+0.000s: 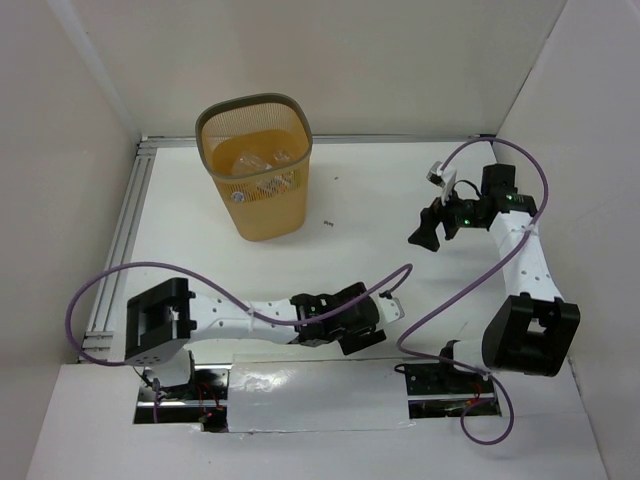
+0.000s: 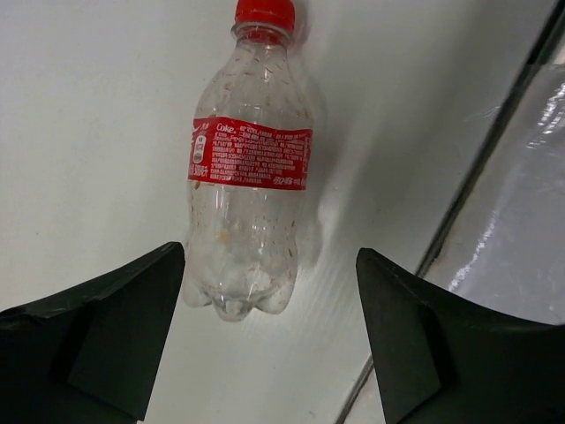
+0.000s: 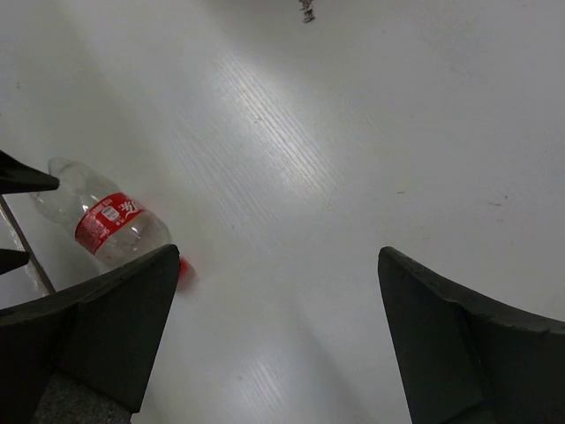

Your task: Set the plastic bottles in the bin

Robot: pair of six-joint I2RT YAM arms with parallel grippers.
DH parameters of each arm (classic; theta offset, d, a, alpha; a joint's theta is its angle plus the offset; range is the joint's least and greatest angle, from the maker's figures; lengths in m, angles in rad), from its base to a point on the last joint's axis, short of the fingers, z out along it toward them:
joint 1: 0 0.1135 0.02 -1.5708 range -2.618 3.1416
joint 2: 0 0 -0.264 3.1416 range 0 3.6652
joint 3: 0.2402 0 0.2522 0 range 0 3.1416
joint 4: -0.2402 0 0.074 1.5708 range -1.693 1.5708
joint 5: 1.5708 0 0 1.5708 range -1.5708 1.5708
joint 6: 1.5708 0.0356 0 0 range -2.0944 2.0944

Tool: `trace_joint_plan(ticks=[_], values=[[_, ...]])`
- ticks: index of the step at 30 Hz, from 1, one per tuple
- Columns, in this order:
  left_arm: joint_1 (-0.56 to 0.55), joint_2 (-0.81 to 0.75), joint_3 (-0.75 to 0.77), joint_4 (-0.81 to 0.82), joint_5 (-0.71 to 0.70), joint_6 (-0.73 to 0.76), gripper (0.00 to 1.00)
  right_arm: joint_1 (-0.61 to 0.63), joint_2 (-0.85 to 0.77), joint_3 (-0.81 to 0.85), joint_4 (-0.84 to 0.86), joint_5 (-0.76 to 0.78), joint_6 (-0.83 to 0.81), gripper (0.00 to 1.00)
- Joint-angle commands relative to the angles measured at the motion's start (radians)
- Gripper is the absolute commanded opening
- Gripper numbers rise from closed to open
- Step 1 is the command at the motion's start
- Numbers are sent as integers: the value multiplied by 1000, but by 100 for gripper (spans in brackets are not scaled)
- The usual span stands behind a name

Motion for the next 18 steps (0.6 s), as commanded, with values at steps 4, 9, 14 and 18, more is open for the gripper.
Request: trace_joint_plan(ticks=[4, 9, 14, 18], values=[[73, 91, 68, 53, 29, 55, 90, -36, -69, -13, -26, -20, -8, 100], [129, 142, 92, 31, 120, 55, 76, -46, -69, -33, -36, -43, -8, 100], [162, 133, 82, 22, 227, 55, 36, -55, -78, -33, -45, -43, -8, 100], [173, 97, 73, 2, 250, 43, 14, -55, -78, -33, -54, -43, -29, 100]])
